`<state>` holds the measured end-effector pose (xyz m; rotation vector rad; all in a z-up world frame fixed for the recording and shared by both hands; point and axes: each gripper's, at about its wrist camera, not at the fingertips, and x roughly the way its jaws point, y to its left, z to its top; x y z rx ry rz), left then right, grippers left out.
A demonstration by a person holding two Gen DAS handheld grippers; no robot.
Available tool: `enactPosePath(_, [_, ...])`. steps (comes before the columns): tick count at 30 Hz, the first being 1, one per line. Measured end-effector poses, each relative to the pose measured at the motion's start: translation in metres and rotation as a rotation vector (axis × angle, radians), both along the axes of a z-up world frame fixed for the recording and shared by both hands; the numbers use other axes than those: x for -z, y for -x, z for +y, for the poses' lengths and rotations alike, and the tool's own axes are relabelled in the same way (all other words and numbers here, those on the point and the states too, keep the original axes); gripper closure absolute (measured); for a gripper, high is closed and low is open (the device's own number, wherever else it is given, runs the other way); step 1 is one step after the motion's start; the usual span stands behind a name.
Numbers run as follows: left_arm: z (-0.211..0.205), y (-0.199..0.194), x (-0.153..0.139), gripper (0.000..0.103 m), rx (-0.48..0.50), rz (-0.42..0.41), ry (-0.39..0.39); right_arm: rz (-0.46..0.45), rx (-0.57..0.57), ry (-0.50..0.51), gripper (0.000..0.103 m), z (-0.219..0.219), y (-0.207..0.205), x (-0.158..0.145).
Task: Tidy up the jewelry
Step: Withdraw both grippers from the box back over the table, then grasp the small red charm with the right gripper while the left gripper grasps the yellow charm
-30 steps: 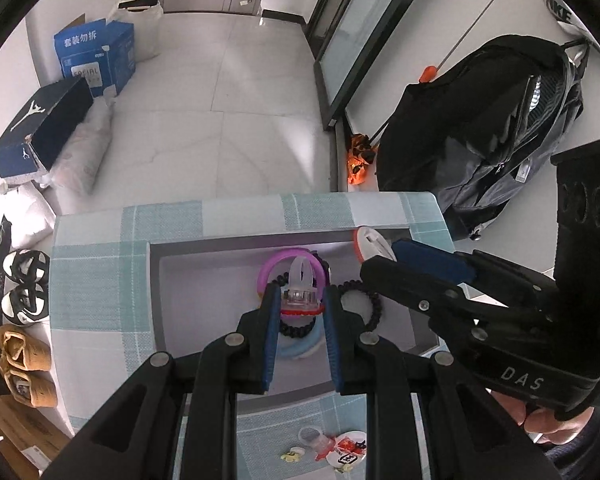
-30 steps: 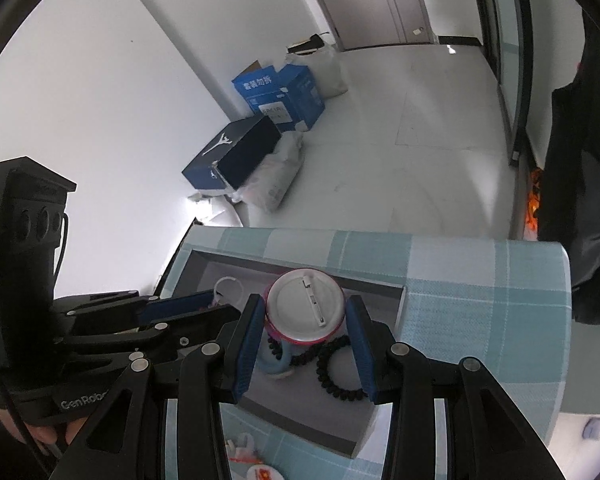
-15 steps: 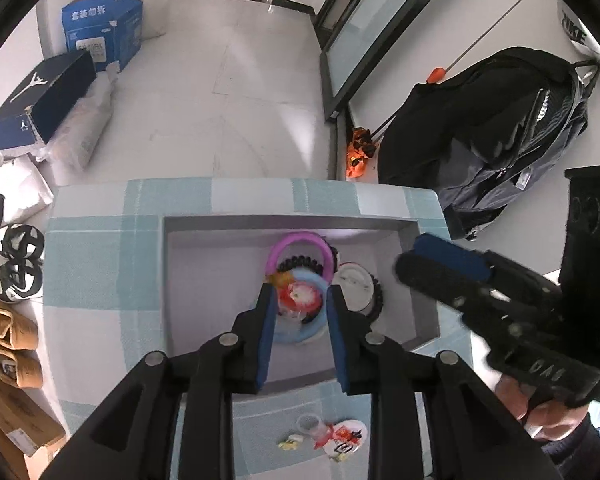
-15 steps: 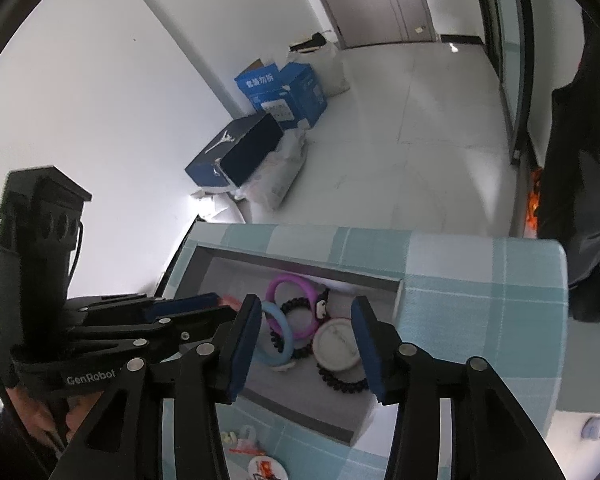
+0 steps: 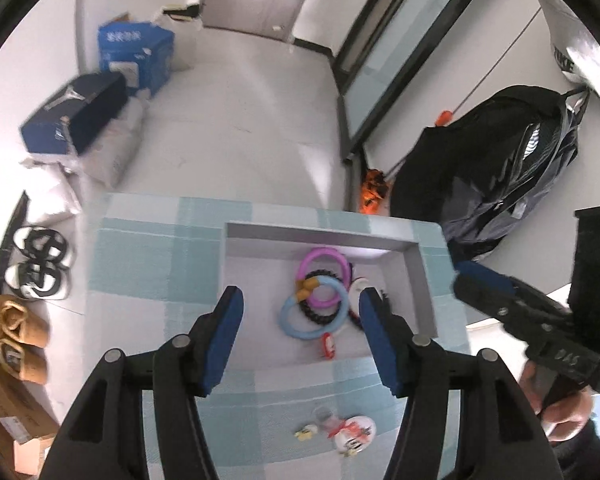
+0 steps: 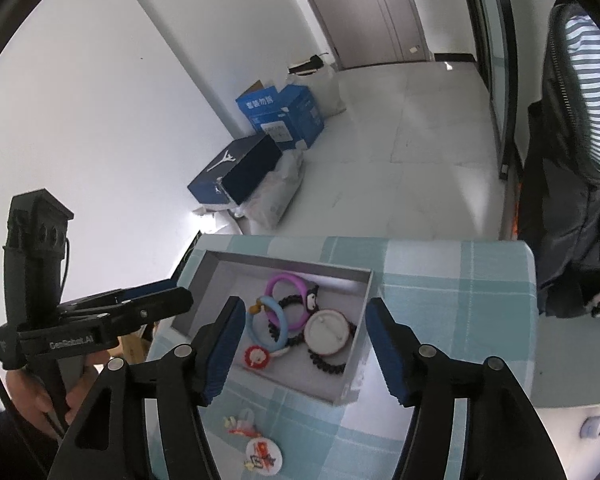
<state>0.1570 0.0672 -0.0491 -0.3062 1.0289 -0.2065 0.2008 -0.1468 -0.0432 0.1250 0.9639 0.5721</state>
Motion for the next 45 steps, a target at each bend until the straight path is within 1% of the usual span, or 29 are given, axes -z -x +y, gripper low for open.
enactPosePath(1, [0.001, 0.004, 0.000, 0.048, -0.005, -0.006, -0.007, -0.005, -0.001, -0.002, 0.036, -0.002, 0.004, -0.001])
enactPosePath(3, [0.001, 0.014, 0.000, 0.048, -0.018, -0.014, -0.026, -0.019, -0.003, -0.002, 0.032, -0.003, 0.011, -0.003])
enactPosePath(6, [0.002, 0.027, 0.002, 0.048, -0.024, -0.009, -0.028, -0.054, -0.003, 0.012, 0.024, -0.004, 0.024, -0.007])
enactPosePath(9, [0.001, 0.042, 0.004, 0.048, -0.038, -0.002, -0.037, -0.062, -0.023, 0.010, 0.023, -0.003, 0.036, -0.007])
enactPosePath(11, [0.001, 0.050, 0.006, 0.047, -0.040, -0.003, -0.071, -0.069, -0.043, 0.018, 0.022, -0.001, 0.046, -0.006])
enactPosePath(12, [0.001, 0.052, 0.006, 0.046, -0.056, -0.006, -0.105, -0.074, -0.056, 0.024, 0.021, 0.000, 0.051, -0.004])
enactPosePath(13, [0.002, 0.056, 0.006, 0.042, -0.074, -0.007, -0.141, -0.082, -0.075, 0.030, 0.019, 0.002, 0.057, -0.002])
enactPosePath(14, [0.003, 0.060, 0.006, 0.039, -0.076, -0.012, -0.149, -0.086, -0.087, 0.036, 0.019, 0.003, 0.062, 0.000])
enactPosePath(15, [0.003, 0.066, 0.006, 0.033, -0.073, -0.018, -0.150, -0.085, -0.102, 0.046, 0.019, 0.006, 0.066, 0.003])
enactPosePath(18, [0.003, 0.082, 0.013, 0.031, -0.059, -0.016, -0.177, -0.057, -0.145, 0.055, 0.018, 0.009, 0.076, 0.016])
enactPosePath(20, [0.006, 0.091, 0.024, 0.031, -0.070, 0.011, -0.189, -0.027, -0.169, 0.071, 0.018, 0.013, 0.080, 0.026])
enactPosePath(22, [0.009, 0.099, 0.035, 0.031, -0.138, 0.047, -0.269, -0.015, -0.195, 0.091, 0.018, 0.019, 0.084, 0.033])
enactPosePath(23, [0.012, 0.102, 0.040, 0.031, -0.157, 0.059, -0.289, -0.015, -0.207, 0.105, 0.018, 0.023, 0.085, 0.036])
enactPosePath(24, [0.012, 0.104, 0.045, 0.031, -0.153, 0.071, -0.295, -0.014, -0.216, 0.112, 0.018, 0.026, 0.088, 0.039])
enactPosePath(27, [0.011, 0.106, 0.048, 0.031, -0.128, 0.076, -0.299, -0.005, -0.249, 0.120, 0.018, 0.038, 0.091, 0.044])
enactPosePath(30, [0.018, 0.105, 0.045, 0.031, -0.144, 0.067, -0.271, -0.007, -0.267, 0.130, 0.018, 0.044, 0.095, 0.050])
enactPosePath(33, [0.024, 0.107, 0.048, 0.031, -0.154, 0.077, -0.246, 0.022, -0.276, 0.133, 0.018, 0.052, 0.096, 0.060])
enactPosePath(36, [0.024, 0.108, 0.052, 0.031, -0.154, 0.075, -0.264, 0.062, -0.273, 0.142, 0.019, 0.058, 0.094, 0.073])
enactPosePath(39, [0.030, 0.109, 0.056, 0.031, -0.155, 0.089, -0.265, 0.060, -0.284, 0.173, 0.019, 0.066, 0.094, 0.080])
enactPosePath(40, [0.033, 0.109, 0.058, 0.031, -0.156, 0.101, -0.253, 0.063, -0.288, 0.183, 0.021, 0.068, 0.093, 0.083])
enactPosePath(42, [0.037, 0.109, 0.061, 0.031, -0.153, 0.115, -0.240, 0.090, -0.284, 0.165, 0.022, 0.070, 0.089, 0.085])
enactPosePath(44, [0.040, 0.108, 0.064, 0.031, -0.151, 0.124, -0.239, 0.105, -0.279, 0.165, 0.028, 0.071, 0.086, 0.086])
enactPosePath(45, [0.041, 0.108, 0.065, 0.031, -0.150, 0.127, -0.241, 0.101, -0.283, 0.179, 0.033, 0.074, 0.085, 0.087])
